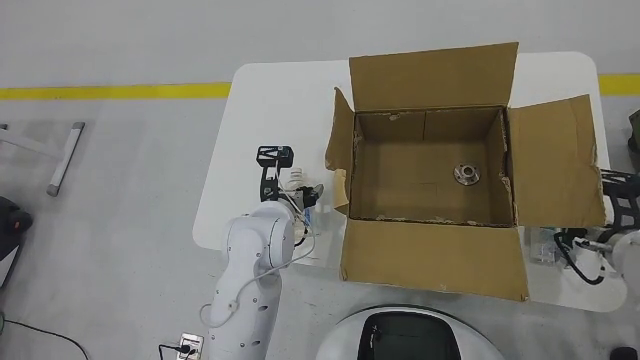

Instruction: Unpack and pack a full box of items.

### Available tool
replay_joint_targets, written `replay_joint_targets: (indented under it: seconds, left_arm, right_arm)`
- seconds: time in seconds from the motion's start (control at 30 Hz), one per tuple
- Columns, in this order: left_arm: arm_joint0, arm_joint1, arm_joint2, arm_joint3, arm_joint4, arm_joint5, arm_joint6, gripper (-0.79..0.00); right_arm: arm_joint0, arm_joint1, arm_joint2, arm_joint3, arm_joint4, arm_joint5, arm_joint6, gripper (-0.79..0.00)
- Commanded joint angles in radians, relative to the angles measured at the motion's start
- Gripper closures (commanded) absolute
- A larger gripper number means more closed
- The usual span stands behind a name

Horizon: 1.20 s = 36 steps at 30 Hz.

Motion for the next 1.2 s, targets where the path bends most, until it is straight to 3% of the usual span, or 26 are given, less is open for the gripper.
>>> replay_joint_targets:
  seconds: [0.0, 0.13, 0.23, 0.37, 0.47, 0.73, 1.03, 1.17]
  left_arm:
    - [0.000, 0.000, 0.000, 0.000, 0.000, 0.000, 0.000, -0.785]
    - [0.000, 0.000, 0.000, 0.000, 0.000, 0.000, 0.000, -0.785]
    - [0.000, 0.000, 0.000, 0.000, 0.000, 0.000, 0.000, -0.785]
    - [0.000, 0.000, 0.000, 0.000, 0.000, 0.000, 0.000, -0.785]
    - [0.000, 0.000, 0.000, 0.000, 0.000, 0.000, 0.000, -0.785]
    - [0.000, 0.000, 0.000, 0.000, 0.000, 0.000, 0.000, -0.785]
    - [0.000, 0.000, 0.000, 0.000, 0.000, 0.000, 0.000, -0.785]
    - [0.000, 0.000, 0.000, 0.000, 0.000, 0.000, 0.000, -0.785]
  right_arm:
    - [-0.005, 0.000, 0.030, -0.039, 0.002, 0.034, -0.002, -0.274]
    - [-0.019, 0.000, 0.153, -0.128, 0.022, 0.107, -0.012, -0.234]
    - [0.003, -0.001, 0.268, -0.209, 0.101, 0.163, -0.044, 0.000]
    - [0.085, 0.009, 0.354, -0.215, 0.243, 0.090, -0.132, 0.000]
    - [0.156, 0.022, 0.341, -0.215, 0.330, 0.010, -0.166, 0.000]
    - [0.312, 0.052, 0.103, -0.215, 0.396, -0.060, -0.135, 0.000]
    - [0.411, 0.064, -0.269, -0.215, 0.197, 0.063, -0.015, 0.000]
    - [0.433, 0.064, -0.380, -0.190, 0.103, 0.115, 0.074, 0.000]
